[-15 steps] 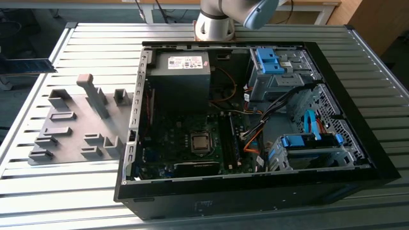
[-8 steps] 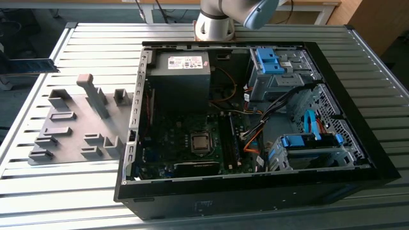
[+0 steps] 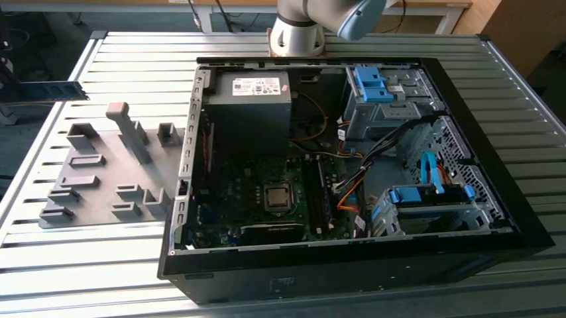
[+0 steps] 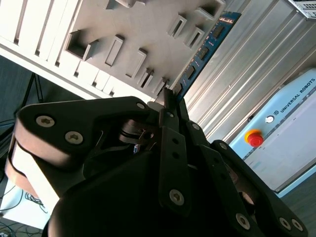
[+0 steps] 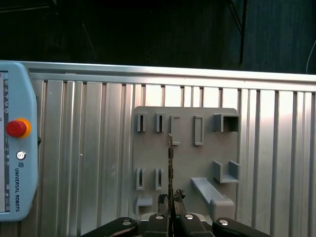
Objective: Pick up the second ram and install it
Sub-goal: 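Pick up the second ram and move it above second insertion slot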
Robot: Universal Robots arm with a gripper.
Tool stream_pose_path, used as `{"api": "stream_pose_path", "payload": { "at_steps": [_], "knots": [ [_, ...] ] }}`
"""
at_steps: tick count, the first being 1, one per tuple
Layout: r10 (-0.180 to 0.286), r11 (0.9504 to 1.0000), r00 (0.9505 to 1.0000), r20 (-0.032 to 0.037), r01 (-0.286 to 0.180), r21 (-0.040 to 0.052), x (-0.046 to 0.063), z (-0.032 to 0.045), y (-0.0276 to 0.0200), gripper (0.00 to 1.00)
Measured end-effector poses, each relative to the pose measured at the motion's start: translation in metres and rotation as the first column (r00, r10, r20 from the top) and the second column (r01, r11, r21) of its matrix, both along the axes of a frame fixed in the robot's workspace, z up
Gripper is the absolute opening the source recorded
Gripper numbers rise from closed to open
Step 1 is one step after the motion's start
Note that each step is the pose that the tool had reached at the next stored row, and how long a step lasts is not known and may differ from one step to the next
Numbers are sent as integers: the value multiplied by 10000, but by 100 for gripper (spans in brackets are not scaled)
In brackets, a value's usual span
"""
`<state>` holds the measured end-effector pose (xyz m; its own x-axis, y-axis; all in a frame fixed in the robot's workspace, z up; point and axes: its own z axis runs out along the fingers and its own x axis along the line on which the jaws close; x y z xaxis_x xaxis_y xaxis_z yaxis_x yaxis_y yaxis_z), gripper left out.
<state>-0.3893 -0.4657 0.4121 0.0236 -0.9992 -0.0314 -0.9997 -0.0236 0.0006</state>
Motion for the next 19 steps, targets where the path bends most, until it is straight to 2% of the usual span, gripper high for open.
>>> {"api": "stream_pose_path", "payload": {
  "at_steps": [19],
  "knots": [
    [0, 10000, 10000, 0, 0, 0, 94, 0, 0, 14]
  ]
}}
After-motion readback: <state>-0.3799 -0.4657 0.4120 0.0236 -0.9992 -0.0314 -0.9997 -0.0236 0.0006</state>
